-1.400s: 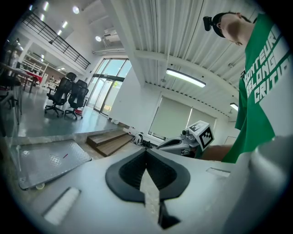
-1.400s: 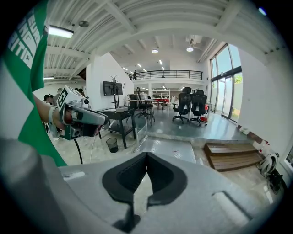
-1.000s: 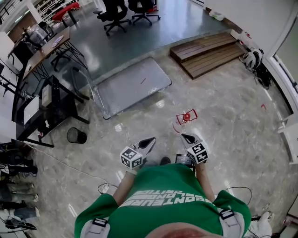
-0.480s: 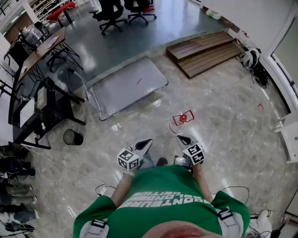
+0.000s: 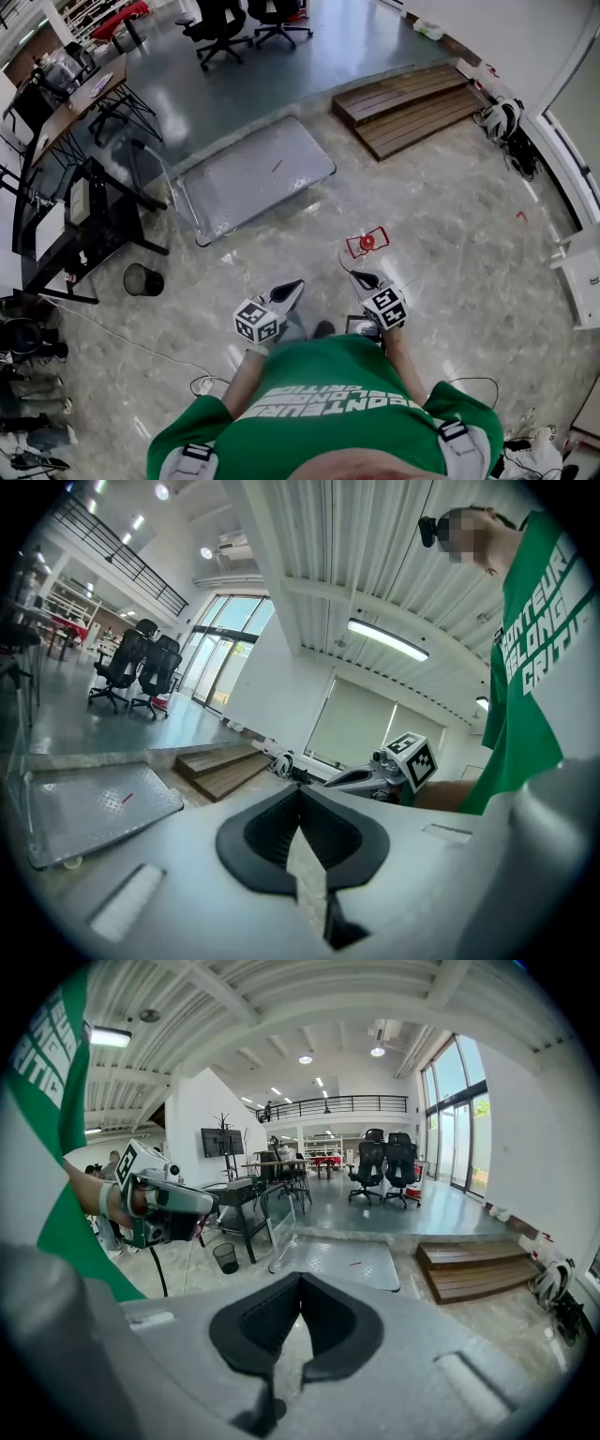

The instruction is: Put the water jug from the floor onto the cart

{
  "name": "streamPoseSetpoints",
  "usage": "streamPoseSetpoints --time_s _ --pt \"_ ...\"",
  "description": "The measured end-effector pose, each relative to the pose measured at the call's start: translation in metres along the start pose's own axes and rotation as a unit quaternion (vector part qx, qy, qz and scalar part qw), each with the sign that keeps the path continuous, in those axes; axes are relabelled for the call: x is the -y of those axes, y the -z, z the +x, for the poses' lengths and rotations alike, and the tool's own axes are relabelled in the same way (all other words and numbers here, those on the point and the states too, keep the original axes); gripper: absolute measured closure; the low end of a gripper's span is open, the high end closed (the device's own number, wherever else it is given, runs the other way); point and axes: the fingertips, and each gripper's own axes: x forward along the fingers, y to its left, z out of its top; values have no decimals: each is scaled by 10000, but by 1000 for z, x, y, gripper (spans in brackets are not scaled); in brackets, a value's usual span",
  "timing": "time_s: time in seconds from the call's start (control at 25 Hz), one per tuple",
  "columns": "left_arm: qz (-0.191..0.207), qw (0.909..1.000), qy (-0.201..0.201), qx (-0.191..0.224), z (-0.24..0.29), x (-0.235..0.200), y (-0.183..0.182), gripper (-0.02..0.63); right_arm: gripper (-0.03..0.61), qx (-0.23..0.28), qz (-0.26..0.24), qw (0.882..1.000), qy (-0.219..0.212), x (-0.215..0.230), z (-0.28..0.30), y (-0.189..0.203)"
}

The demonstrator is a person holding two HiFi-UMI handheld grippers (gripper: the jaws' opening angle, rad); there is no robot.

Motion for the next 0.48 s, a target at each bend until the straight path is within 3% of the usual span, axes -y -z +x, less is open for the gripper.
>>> streamPoseSetpoints --time_s 0.48 --pt "12 9999 97 29 14 -40 -28 604 586 -72 4 9999 86 22 30 -25"
